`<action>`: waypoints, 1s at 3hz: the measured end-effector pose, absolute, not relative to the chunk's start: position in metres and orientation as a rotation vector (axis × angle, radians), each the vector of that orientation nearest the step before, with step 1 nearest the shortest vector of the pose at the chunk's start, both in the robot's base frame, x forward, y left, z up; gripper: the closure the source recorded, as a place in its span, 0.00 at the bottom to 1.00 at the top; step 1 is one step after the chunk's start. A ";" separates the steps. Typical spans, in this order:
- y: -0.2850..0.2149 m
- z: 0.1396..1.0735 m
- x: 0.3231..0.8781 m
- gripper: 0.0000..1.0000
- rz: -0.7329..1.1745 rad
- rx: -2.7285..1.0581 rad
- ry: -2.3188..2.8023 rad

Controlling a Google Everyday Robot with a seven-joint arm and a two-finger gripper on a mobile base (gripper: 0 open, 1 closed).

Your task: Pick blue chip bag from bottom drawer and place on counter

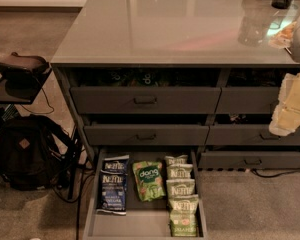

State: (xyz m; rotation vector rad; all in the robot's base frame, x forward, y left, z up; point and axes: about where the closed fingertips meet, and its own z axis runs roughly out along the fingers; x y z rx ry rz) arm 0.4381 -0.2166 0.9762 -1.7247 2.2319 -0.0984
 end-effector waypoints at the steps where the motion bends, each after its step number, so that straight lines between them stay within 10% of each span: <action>1: -0.217 0.976 0.438 0.00 -0.098 -1.725 2.232; 3: -0.209 0.891 0.462 0.00 0.138 -1.709 2.166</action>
Offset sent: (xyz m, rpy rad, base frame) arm 0.0173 -0.0009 -0.0443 0.0993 0.0299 0.0511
